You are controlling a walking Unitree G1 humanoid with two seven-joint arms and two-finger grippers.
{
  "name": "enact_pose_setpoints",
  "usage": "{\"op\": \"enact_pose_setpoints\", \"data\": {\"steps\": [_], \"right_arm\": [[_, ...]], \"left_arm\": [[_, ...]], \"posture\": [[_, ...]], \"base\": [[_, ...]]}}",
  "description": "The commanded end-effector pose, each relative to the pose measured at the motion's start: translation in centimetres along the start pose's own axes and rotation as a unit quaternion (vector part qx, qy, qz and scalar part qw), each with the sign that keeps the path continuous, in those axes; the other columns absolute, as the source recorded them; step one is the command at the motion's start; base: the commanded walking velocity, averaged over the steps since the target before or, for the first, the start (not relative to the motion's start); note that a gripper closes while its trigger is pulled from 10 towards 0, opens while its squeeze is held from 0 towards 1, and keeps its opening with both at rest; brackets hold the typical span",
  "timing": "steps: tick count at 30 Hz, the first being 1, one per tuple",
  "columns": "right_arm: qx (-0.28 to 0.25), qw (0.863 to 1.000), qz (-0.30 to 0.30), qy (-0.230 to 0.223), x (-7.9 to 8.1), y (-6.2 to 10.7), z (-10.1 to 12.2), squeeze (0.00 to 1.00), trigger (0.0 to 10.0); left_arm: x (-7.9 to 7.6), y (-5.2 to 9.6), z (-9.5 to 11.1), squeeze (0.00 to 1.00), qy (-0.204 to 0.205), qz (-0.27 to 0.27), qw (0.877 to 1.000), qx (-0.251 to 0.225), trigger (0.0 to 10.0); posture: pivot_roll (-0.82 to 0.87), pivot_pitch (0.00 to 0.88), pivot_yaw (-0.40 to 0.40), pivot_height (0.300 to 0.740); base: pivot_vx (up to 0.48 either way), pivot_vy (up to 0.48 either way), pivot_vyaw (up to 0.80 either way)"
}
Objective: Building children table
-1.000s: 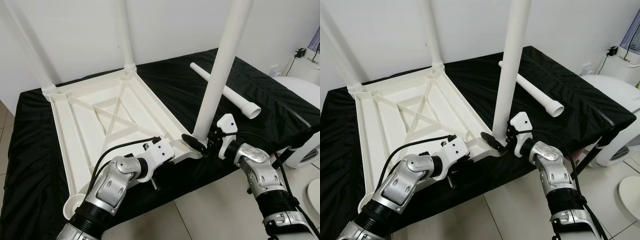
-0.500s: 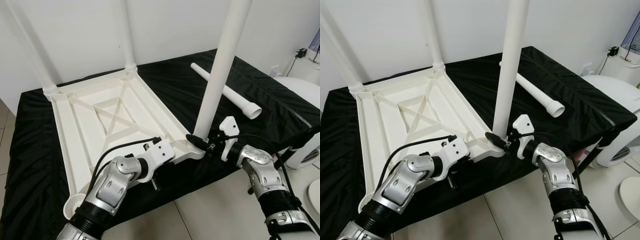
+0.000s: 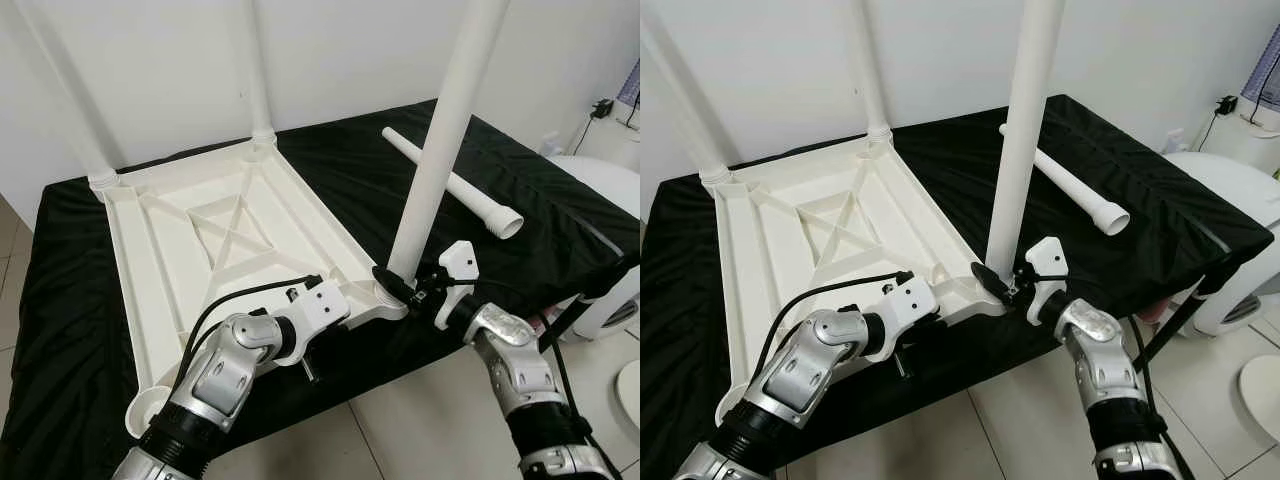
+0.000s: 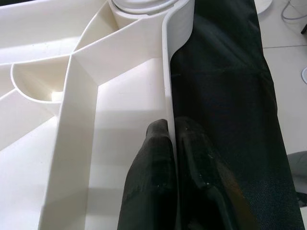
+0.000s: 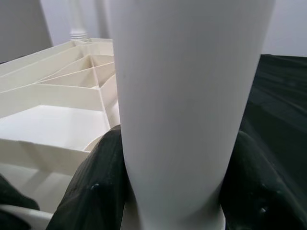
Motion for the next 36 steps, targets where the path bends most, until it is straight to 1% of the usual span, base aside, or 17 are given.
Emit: {"op": "enact_pose_setpoints", "data": {"steps": [1,5,9,11,14,15,18,19,21,22,24,25,26,28,29,34,36], "right_arm": [[-0.004,0.999,-0.044,-0.014,-0.2,0.0,-0.3,0.0,10.0],[-0.007,0.998,-0.059,-0.013,-0.3,0.0,-0.3,0.0,10.0],[-0.014,0.994,-0.11,-0.016,0.1,-0.4,-0.3,0.0,10.0],[-0.014,0.994,-0.11,-0.016,0.1,-0.4,-0.3,0.0,10.0],[-0.022,0.989,-0.147,-0.02,0.6,-0.9,0.0,0.0,10.0],[-0.022,0.989,-0.147,-0.02,0.6,-0.9,0.0,0.0,10.0],[-0.027,0.98,-0.194,-0.025,1.1,-1.4,0.1,0.0,10.0],[-0.03,0.976,-0.212,-0.029,0.9,-1.5,0.2,0.0,10.0],[-0.032,0.973,-0.225,-0.031,0.8,-1.5,0.3,0.0,10.0],[-0.029,0.964,-0.261,-0.04,0.5,-1.4,0.0,0.0,10.0],[-0.029,0.964,-0.261,-0.04,0.5,-1.4,0.0,0.0,10.0],[-0.028,0.96,-0.276,-0.043,0.4,-1.3,-0.1,0.0,10.0],[-0.028,0.96,-0.276,-0.043,0.4,-1.3,-0.1,0.0,10.0],[-0.032,0.953,-0.299,-0.046,0.6,-1.4,0.0,0.0,10.0],[-0.032,0.953,-0.299,-0.046,0.6,-1.4,0.0,0.0,10.0],[-0.034,0.946,-0.318,-0.05,1.8,-1.6,0.1,0.0,10.0],[-0.032,0.945,-0.32,-0.052,1.9,-1.6,0.1,0.0,10.0]], "left_arm": [[0.1,0.0,-1.1,0.0,0.0,0.026,0.999,0.02,10.0],[0.1,0.0,-1.1,0.0,0.0,0.026,0.999,0.02,10.0],[0.2,0.0,-1.2,0.0,0.0,0.027,0.999,0.021,10.0],[0.2,0.0,-1.2,0.0,0.0,0.027,0.999,0.021,10.0],[0.3,0.1,-1.1,0.0,0.0,0.029,0.999,0.02,10.0],[0.3,0.1,-1.1,0.0,0.0,0.029,0.999,0.02,10.0],[0.5,0.2,-1.1,0.0,0.001,0.032,0.999,0.02,10.0],[0.6,0.2,-1.1,0.0,0.002,0.033,0.999,0.02,10.0],[0.6,0.2,-1.1,0.0,0.002,0.033,0.999,0.02,10.0],[0.7,0.2,-1.1,0.0,0.003,0.034,0.999,0.019,10.0],[0.7,0.2,-1.1,0.0,0.003,0.034,0.999,0.019,10.0],[0.7,0.2,-1.1,0.0,0.003,0.034,0.999,0.019,10.0],[0.7,0.2,-1.1,0.0,0.003,0.034,0.999,0.019,10.0],[0.7,0.1,-1.0,0.0,0.003,0.036,0.999,0.019,10.0],[0.7,0.1,-1.0,0.0,0.003,0.036,0.999,0.019,10.0],[0.8,0.2,-1.0,0.0,0.003,0.036,0.999,0.019,10.0],[0.8,0.2,-1.0,0.0,0.004,0.036,0.999,0.019,10.0]], "posture": [[-0.14,0.046,0.085,0.74],[-0.14,0.046,0.085,0.74],[-0.13,0.051,0.087,0.74],[-0.13,0.051,0.087,0.74],[-0.13,0.059,0.087,0.74],[-0.13,0.059,0.087,0.74],[-0.13,0.062,0.086,0.74],[-0.13,0.064,0.086,0.74],[-0.13,0.064,0.086,0.74],[-0.13,0.063,0.085,0.74],[-0.13,0.063,0.085,0.74],[-0.13,0.063,0.085,0.74],[-0.13,0.063,0.085,0.74],[-0.13,0.064,0.087,0.74],[-0.13,0.064,0.087,0.74],[-0.13,0.067,0.087,0.74],[-0.13,0.068,0.086,0.74]], "base": [[0.0,0.0,0.0],[0.0,0.0,0.0],[0.0,0.0,0.0],[0.0,0.0,0.0],[0.0,0.0,0.0],[0.0,0.0,0.0],[0.0,0.0,0.0],[0.0,0.0,0.0],[0.0,0.0,0.0],[0.0,0.0,0.0],[0.0,0.0,0.0],[0.0,0.0,0.0],[0.0,0.0,0.0],[0.0,0.0,0.0],[0.0,0.0,0.0],[0.0,0.0,0.0],[0.0,0.0,0.0]]}}
Point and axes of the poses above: a point about 5 cm out from each wrist's last joint towards the gripper, its own y axis pointing back from the gripper into the wrist, its own z axis along the axis of the wrist's last joint, x = y × z, the point moved 6 cm from there along -y, pointing out of the wrist towards the gripper, and after that the axes turned 4 degrees about -y, right-handed, at the moved point
